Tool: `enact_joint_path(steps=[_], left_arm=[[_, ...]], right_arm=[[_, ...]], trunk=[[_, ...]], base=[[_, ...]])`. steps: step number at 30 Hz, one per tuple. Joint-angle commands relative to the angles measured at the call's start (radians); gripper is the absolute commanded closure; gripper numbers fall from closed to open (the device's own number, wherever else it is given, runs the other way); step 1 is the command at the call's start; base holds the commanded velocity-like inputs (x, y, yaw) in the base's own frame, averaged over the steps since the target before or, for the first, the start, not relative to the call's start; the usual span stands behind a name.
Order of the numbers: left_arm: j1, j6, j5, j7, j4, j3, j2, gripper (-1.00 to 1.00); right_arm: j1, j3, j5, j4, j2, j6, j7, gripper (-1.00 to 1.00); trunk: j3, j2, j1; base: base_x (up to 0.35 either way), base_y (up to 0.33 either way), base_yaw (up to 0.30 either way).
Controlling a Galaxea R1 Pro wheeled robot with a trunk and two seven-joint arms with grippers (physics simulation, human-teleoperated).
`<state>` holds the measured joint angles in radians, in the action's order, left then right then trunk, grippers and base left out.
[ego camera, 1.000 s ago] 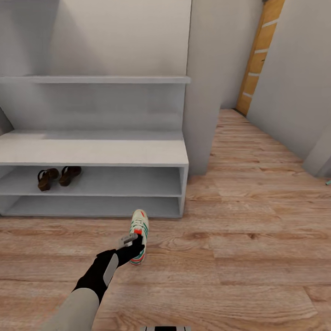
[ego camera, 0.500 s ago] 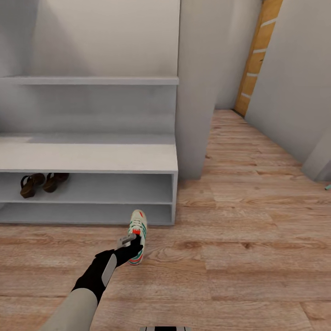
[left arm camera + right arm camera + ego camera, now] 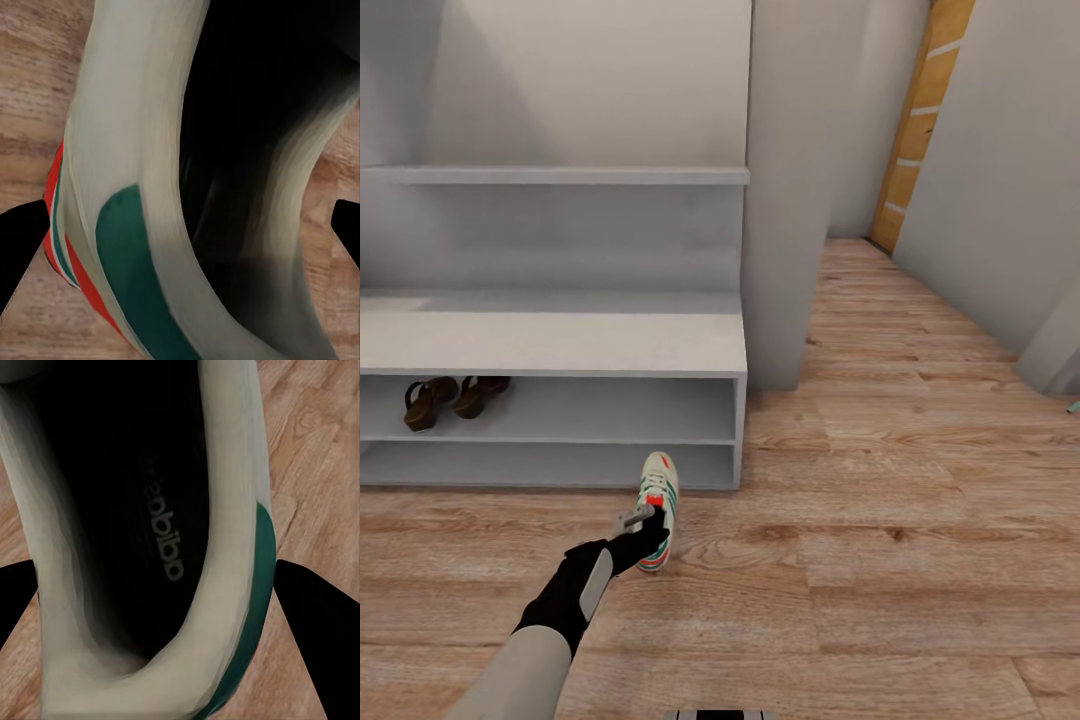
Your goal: Pick up the two gym shoes and the two sandals from the corridor floor and place them onto the hallstand (shoe rack) in the corridor, making sure they are on the rack and not on the floor. Arrange them so the two gym shoes are next to each other and the two sandals are next to each other.
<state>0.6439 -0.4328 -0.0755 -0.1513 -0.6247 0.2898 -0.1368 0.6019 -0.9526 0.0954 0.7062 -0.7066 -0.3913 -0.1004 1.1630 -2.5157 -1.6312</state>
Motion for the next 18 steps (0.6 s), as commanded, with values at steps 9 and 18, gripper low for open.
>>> enact_joint_path(steps=[9,18], left_arm=[[0.001,-0.019,-0.007,-0.001,-0.053,0.003,-0.002,1.0],[0.005,-0.112,-0.007,0.0,-0.223,-0.003,-0.004,1.0]], right_arm=[[0.001,-0.003,0.009,0.001,0.0,-0.006,-0.002,1.0],[0.001,-0.003,0.009,0.001,0.0,-0.006,-0.002,1.0]], trunk=[[0.001,0.0,0.0],[0.001,0.0,0.0]], base=[[0.0,0.0,0.0],[0.0,0.0,0.0]])
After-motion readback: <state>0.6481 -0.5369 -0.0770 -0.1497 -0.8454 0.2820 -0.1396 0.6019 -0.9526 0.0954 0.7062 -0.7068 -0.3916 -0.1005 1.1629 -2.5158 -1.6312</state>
